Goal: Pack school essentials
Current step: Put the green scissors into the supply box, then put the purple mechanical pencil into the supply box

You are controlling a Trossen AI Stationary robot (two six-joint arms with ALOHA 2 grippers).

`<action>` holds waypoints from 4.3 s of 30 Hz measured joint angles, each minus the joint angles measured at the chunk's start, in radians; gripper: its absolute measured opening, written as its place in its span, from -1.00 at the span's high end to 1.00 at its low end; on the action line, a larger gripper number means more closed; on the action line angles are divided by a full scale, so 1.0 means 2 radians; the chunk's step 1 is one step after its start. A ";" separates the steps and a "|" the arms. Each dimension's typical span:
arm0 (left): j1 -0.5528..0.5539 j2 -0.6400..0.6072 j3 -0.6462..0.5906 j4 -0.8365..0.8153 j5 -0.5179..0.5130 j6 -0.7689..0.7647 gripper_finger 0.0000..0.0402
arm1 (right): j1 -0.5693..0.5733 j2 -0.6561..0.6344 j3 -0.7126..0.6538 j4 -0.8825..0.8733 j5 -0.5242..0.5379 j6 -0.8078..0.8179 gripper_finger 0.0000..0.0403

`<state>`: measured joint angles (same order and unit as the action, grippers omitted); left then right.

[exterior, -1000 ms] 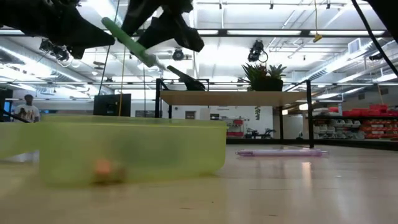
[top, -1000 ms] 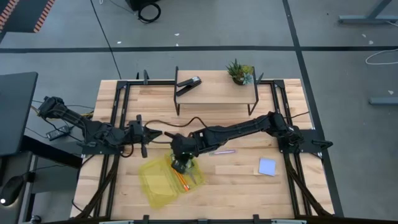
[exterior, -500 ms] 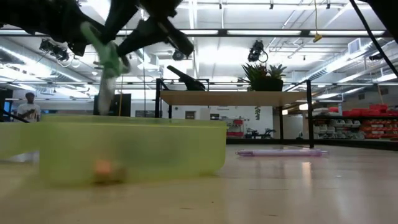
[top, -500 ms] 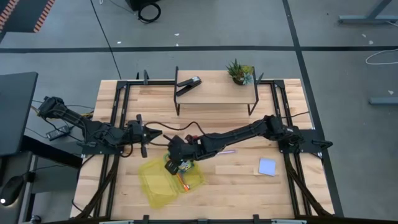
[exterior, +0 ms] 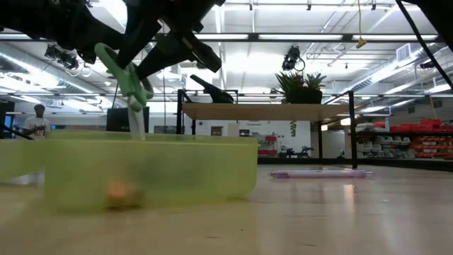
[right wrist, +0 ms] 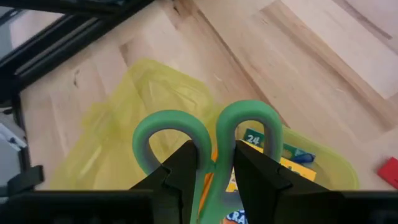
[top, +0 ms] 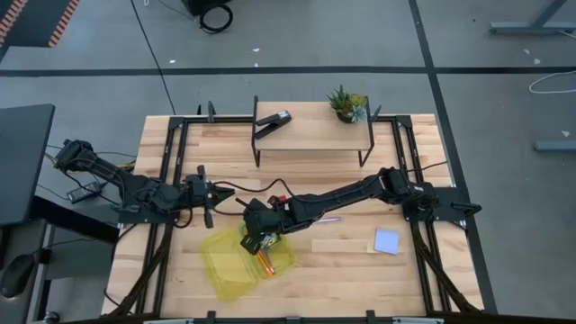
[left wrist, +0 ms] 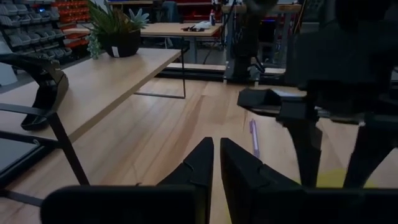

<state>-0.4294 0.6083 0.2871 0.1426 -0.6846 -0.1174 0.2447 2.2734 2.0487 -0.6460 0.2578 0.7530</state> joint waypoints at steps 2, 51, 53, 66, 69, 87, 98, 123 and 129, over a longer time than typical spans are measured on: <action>0.000 0.000 0.000 0.000 0.000 -0.001 0.84 | 0.000 0.000 0.000 -0.001 -0.002 -0.001 0.45; 0.000 0.000 0.000 -0.007 0.000 0.000 0.78 | -0.018 -0.002 -0.036 -0.012 -0.107 -0.018 0.02; 0.000 0.000 0.000 -0.007 0.000 0.000 0.79 | -0.018 -0.004 -0.031 -0.023 -0.105 -0.019 0.02; 0.000 0.000 0.000 -0.010 0.000 -0.001 0.78 | -0.018 -0.009 -0.004 -0.172 -0.069 -0.050 0.03; 0.000 0.000 0.000 -0.010 0.000 -0.001 0.78 | -0.018 -0.010 -0.004 -0.227 -0.052 -0.051 0.03; 0.000 0.000 0.000 -0.018 0.000 -0.002 0.77 | -0.019 -0.013 -0.004 -0.388 -0.060 -0.090 0.03; 0.000 0.000 0.000 -0.019 0.000 -0.003 0.79 | -0.059 -0.075 -0.100 -0.376 -0.091 -0.124 0.03; 0.000 0.000 0.000 -0.019 0.000 0.000 0.78 | -0.048 -0.242 -0.478 -0.127 -0.159 -0.121 0.03; 0.000 0.000 0.000 -0.019 0.000 0.000 0.83 | -0.049 -0.242 -0.480 -0.096 -0.152 -0.154 0.07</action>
<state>-0.4290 0.6086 0.2871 0.1040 -0.6846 -0.1165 0.1474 1.7896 1.0897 -0.8385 -0.0462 0.4442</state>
